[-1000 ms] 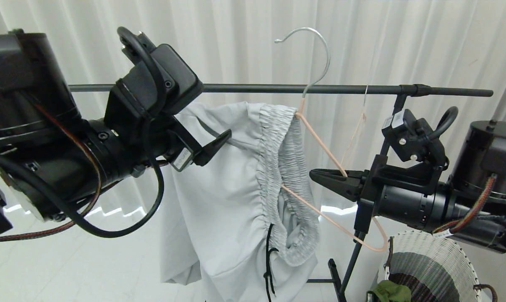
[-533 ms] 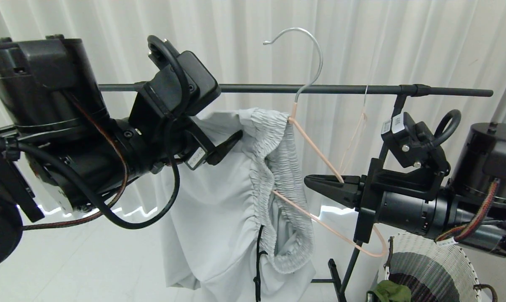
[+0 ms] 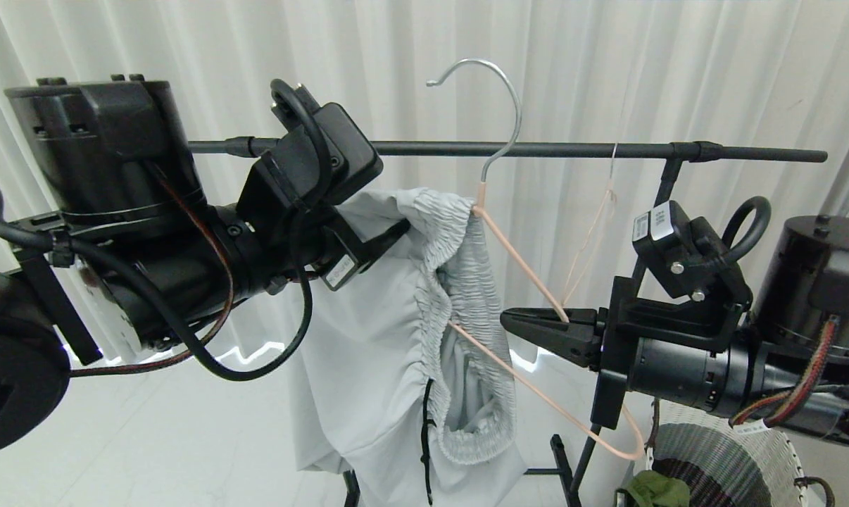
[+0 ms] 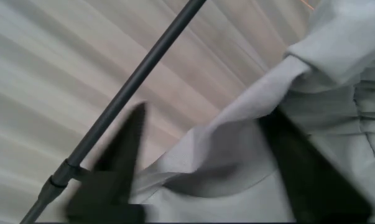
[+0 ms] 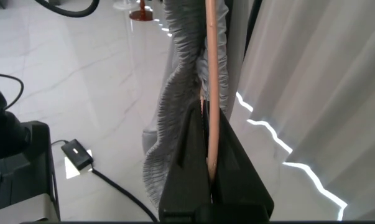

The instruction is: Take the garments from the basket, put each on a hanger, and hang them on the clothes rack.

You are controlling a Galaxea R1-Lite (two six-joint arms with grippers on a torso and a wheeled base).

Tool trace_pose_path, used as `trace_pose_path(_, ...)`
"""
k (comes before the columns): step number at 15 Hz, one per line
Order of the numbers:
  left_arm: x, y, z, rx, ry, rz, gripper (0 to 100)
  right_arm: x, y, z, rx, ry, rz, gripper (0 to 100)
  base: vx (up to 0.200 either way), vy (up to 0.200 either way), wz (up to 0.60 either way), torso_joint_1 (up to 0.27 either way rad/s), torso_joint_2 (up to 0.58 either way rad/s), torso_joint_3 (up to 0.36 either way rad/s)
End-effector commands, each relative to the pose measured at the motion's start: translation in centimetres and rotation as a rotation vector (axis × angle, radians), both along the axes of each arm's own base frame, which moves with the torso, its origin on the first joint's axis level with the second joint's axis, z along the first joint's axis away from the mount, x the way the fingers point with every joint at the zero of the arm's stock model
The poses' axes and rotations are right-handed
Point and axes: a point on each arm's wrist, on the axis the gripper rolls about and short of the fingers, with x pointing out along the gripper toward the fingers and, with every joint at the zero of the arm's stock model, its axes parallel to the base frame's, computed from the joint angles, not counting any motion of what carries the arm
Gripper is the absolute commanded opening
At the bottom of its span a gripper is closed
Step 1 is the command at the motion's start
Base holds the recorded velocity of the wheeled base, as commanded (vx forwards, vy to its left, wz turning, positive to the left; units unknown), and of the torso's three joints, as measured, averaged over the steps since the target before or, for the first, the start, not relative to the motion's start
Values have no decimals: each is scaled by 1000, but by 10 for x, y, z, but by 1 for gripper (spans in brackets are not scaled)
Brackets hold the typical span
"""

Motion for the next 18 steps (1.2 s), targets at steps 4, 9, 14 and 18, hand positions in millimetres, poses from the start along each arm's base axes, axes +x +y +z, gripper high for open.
trace_pose_path(4, -1, 1, -5, 9, 16, -20, 0, -1, 1, -1, -3, 2, 5, 0, 0, 0, 0, 0, 0, 0)
trace_pose_path(9, 0, 4, -6, 8, 20, -12, 0, -1, 0, 0, 2, 6, 0, 0, 0, 0, 0, 0, 0, 0)
trace_pose_path(14, 8, 14, -6, -27, -38, 40, 0, 3, -7, 3, 12, -3, -35, 100, 0, 0, 0, 0, 0, 0)
trace_pose_path(18, 13, 26, -14, -45, -53, 245, 0, 18, -26, 9, 26, -20, -133, 100, 0, 0, 0, 0, 0, 0)
